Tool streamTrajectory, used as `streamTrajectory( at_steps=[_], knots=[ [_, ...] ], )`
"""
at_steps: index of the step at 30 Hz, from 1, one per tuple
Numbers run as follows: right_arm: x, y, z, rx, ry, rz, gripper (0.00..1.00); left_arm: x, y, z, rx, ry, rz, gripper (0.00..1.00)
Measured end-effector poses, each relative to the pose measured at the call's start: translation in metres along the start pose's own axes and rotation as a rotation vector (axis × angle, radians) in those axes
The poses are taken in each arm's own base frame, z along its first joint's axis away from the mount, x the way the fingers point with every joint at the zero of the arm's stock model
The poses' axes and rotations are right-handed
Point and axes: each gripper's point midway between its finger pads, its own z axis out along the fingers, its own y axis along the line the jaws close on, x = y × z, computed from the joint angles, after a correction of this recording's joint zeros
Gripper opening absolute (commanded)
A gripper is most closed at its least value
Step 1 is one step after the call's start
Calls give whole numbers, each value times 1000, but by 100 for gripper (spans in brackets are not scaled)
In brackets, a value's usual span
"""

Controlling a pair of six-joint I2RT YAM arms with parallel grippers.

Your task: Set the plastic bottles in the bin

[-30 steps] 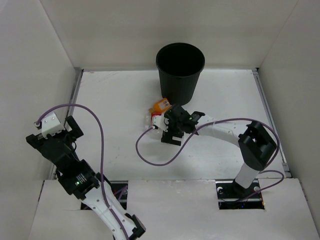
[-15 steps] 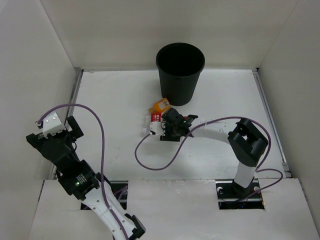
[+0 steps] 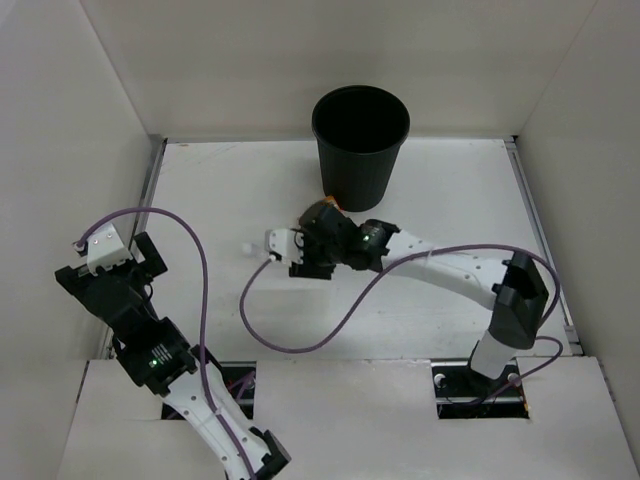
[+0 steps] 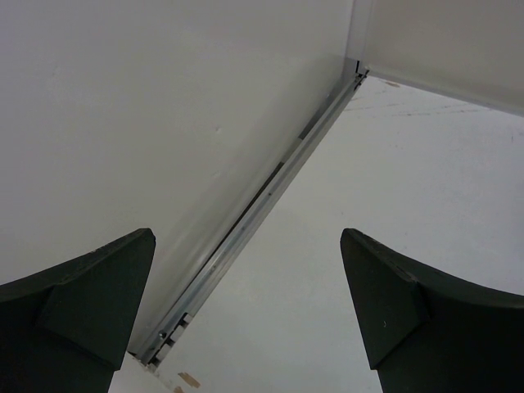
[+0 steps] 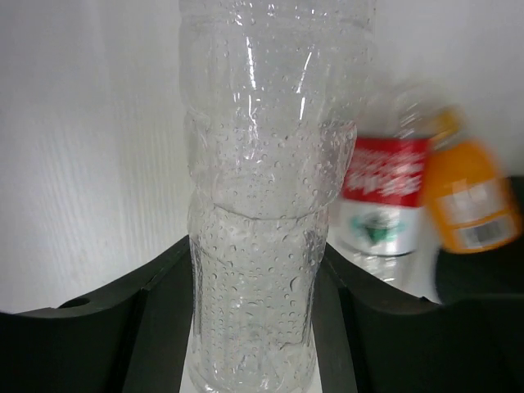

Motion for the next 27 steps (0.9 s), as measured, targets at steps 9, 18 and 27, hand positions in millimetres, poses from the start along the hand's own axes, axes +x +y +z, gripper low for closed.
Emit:
streamTrajectory(
  at_steps=[9,18,27],
  knots=[
    [-127,-148,-166,398,-422,89,4,19,-2,9,10,34,-5,100],
    [-35,-316,-233,810,-374,339,3,26,-21,8,108,49,-9,100],
    [47,-328,-141,752,-160,455,7,46,-52,1,279,105,-25,100]
  ],
)
